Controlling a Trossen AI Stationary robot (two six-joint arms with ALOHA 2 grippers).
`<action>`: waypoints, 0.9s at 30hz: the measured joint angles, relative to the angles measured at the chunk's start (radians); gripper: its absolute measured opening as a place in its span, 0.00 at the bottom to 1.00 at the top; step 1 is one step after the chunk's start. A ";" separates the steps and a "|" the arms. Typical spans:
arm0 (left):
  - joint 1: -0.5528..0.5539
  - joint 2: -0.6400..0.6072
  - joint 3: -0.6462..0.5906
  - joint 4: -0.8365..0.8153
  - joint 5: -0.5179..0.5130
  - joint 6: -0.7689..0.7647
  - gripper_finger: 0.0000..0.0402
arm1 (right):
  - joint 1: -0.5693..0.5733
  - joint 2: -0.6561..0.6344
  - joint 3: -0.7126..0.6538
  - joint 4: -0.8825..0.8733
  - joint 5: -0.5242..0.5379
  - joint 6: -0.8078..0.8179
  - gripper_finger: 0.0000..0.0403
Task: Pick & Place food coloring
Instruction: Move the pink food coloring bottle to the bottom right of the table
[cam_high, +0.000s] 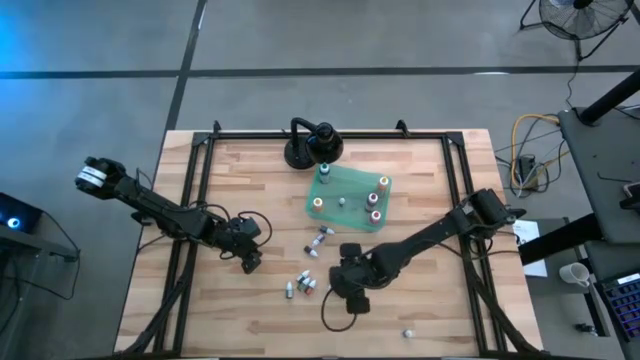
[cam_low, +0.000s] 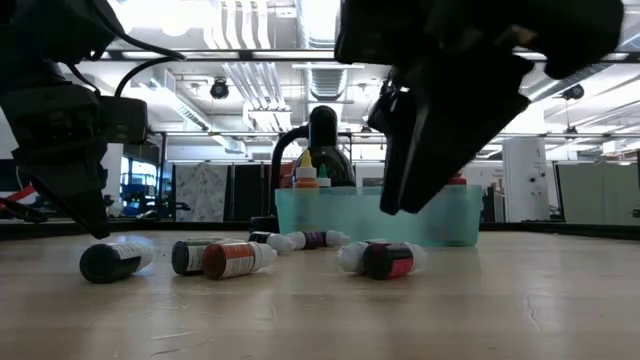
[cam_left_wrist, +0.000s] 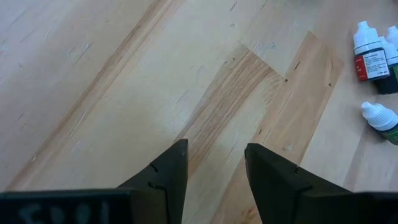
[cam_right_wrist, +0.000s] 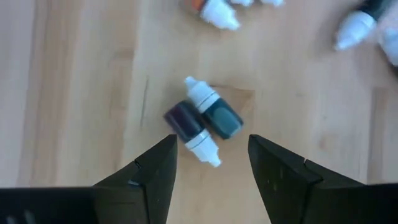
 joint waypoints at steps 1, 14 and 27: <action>0.000 0.000 0.000 0.000 0.000 0.000 0.33 | 0.001 0.000 0.000 0.000 -0.001 -0.027 0.47; 0.000 0.000 0.000 0.000 -0.006 0.000 0.33 | -0.006 0.000 -0.045 0.004 -0.049 -0.107 0.47; 0.000 0.000 0.000 0.002 -0.017 -0.018 0.33 | -0.020 0.071 -0.038 0.088 -0.097 -0.204 0.47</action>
